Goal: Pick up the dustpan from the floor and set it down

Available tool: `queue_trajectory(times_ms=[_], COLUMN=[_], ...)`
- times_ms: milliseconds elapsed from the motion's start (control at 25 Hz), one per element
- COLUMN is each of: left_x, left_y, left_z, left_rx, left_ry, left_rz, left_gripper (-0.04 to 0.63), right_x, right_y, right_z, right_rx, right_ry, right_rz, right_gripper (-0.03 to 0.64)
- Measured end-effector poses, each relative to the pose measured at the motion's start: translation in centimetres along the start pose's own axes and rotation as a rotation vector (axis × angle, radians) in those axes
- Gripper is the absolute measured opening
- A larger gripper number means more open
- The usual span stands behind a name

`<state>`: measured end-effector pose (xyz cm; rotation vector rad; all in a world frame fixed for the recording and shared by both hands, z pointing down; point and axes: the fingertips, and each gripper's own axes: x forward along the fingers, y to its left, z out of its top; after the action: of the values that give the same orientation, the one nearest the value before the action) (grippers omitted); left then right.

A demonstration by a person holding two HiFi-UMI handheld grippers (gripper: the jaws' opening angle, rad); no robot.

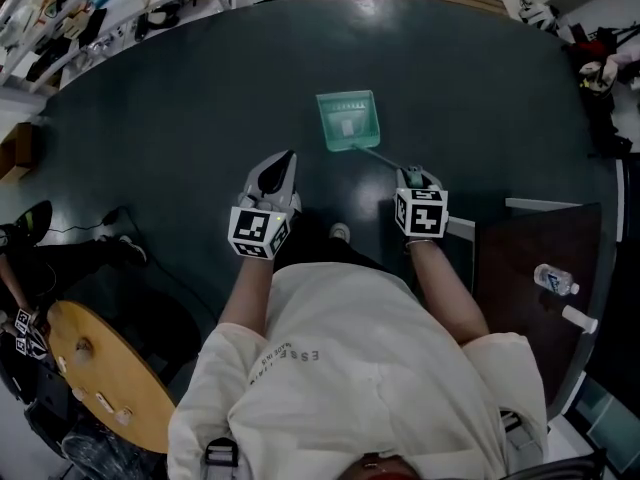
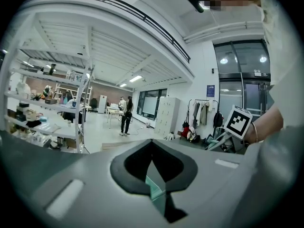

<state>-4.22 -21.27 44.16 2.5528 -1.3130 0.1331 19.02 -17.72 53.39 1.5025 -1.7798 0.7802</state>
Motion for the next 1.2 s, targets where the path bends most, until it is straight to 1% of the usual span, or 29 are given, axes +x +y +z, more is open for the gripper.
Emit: queue_trajectory(times_ms=[200,280,400,520,600,680,760,1080,1200], left_x=[0.1,0.5,1.2,1.5,1.7,2.1,2.5,4.4,5.8], left_y=[1.2,1.3,1.2,1.6,2.2,3.1,4.5,10.6,12.1], left_z=[0.3,0.3,0.4,0.6,0.5,0.2,-0.4,-4.2,-5.8], left_rx=[-0.022,-0.027,-0.023,-0.035,-0.025,-0.010,-0.014,-0.085,-0.109], left_ry=[-0.001,-0.003,-0.009,-0.028,-0.027,-0.018,-0.006,0.053,0.068], left_rz=[0.041,0.046,0.024,-0.003,-0.007,-0.008,-0.002,0.054,0.055], left_gripper=[0.014,0.014,0.014,0.014,0.014,0.014,0.014,0.014,0.014], right_x=[0.9,1.4,2.5,4.0,5.5,7.4,9.5,18.1,21.2], right_y=[0.6,0.8,1.1,1.6,1.9,2.2,2.7,4.9,5.0], right_z=[0.9,1.1,1.4,1.5,1.7,1.8,1.8,0.0,-0.8], right_rx=[-0.006,-0.010,-0.008,-0.003,-0.010,-0.016,-0.021,-0.020,-0.016], right_ry=[0.004,0.009,0.023,0.047,0.067,0.091,0.119,0.229,0.250], right_rz=[0.010,0.017,0.023,0.027,0.028,0.023,0.013,-0.031,-0.032], right_gripper=[0.074,0.074,0.074,0.074,0.074,0.074,0.074,0.074,0.074])
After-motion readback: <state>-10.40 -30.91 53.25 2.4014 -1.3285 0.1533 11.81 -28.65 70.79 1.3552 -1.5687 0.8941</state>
